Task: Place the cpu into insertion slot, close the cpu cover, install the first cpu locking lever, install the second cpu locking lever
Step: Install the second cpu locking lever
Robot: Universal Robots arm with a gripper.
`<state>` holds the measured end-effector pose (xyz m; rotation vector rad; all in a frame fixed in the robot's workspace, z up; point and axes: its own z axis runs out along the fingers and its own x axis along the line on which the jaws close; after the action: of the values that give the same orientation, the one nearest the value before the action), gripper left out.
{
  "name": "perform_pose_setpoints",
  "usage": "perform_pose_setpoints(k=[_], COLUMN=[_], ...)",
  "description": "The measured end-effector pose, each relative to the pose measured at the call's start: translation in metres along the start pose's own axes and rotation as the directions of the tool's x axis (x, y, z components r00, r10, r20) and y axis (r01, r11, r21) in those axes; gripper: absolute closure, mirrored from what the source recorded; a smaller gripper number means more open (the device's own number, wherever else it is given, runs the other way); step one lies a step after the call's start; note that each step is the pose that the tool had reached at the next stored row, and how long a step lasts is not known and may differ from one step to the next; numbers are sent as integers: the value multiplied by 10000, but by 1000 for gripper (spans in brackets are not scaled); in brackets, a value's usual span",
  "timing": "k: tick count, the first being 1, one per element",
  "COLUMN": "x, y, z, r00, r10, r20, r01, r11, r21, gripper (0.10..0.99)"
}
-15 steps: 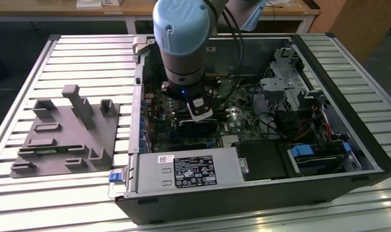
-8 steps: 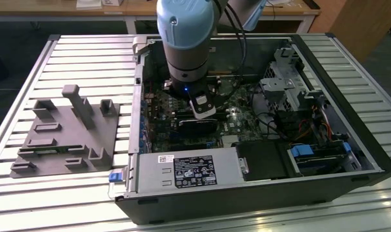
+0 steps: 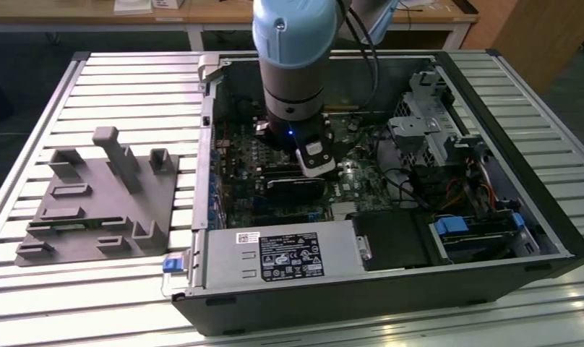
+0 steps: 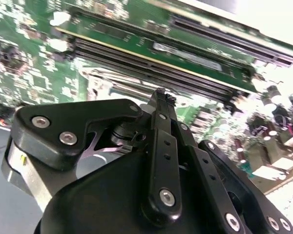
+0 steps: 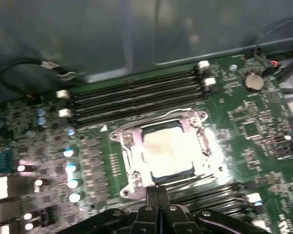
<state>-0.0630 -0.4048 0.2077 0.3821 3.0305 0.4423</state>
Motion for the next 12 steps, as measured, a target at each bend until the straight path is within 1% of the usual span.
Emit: perform_pose_setpoints(k=[3, 5, 9, 10, 11, 12], x=[-81, -97, -59, -49, -41, -36], y=[25, 62, 223, 261, 288, 309], z=[9, 20, 70, 83, 94, 102], r00=[10000, 10000, 10000, 10000, 10000, 9999], r10=[4, 5, -11, -19, -29, -45], r20=[8, 12, 46, 65, 94, 131], r01=[-4, -5, 10, 17, 25, 38], r11=[10000, 10000, 9997, 9995, 9991, 9983], r21=[63, 96, 228, 312, 428, 582], gripper=[980, 980, 980, 980, 980, 980])
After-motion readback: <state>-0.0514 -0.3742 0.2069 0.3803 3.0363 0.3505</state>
